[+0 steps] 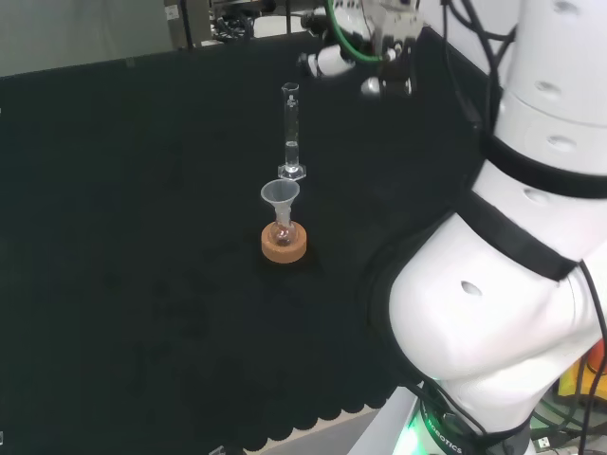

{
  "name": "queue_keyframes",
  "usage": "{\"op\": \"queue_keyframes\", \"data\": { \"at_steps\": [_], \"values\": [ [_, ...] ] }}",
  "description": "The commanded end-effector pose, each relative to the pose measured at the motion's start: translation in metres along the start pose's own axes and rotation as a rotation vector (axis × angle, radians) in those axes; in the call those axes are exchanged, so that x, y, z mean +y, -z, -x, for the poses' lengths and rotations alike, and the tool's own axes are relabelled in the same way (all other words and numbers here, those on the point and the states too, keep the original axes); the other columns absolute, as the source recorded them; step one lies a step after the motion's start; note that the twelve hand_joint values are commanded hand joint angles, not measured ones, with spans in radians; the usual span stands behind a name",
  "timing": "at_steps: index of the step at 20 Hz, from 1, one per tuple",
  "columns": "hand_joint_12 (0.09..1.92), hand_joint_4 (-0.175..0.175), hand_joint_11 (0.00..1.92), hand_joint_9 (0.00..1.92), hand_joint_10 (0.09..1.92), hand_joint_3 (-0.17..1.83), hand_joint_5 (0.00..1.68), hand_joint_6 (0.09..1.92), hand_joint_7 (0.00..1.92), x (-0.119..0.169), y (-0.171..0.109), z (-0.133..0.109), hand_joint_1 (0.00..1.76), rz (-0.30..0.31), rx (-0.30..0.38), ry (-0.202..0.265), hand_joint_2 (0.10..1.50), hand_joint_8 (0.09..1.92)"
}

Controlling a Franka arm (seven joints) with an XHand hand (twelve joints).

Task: Pick up the graduated cylinder.

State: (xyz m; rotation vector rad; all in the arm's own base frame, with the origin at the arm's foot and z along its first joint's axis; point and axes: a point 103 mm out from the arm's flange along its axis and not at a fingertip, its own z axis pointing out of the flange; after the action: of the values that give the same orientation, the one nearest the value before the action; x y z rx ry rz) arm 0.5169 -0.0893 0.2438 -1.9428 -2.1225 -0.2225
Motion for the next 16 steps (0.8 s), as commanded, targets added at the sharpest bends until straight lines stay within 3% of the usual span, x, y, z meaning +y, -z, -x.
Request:
{"op": "queue_keyframes", "data": {
  "at_steps": [1,9,16],
  "values": [
    [1.37,-0.034,0.18,0.4,0.64,0.35,0.33,0.09,0.19,0.017,-0.063,0.049,0.7,0.034,0.232,0.036,0.88,0.64],
    [1.36,-0.038,0.22,0.45,0.61,0.54,0.35,0.09,0.21,0.019,-0.092,0.061,0.86,0.038,0.375,0.097,0.72,0.64],
    [1.35,-0.058,0.27,0.53,0.61,0.63,0.38,0.09,0.3,0.029,-0.108,0.058,0.94,0.045,0.422,0.179,0.64,0.66]
  ]
}}
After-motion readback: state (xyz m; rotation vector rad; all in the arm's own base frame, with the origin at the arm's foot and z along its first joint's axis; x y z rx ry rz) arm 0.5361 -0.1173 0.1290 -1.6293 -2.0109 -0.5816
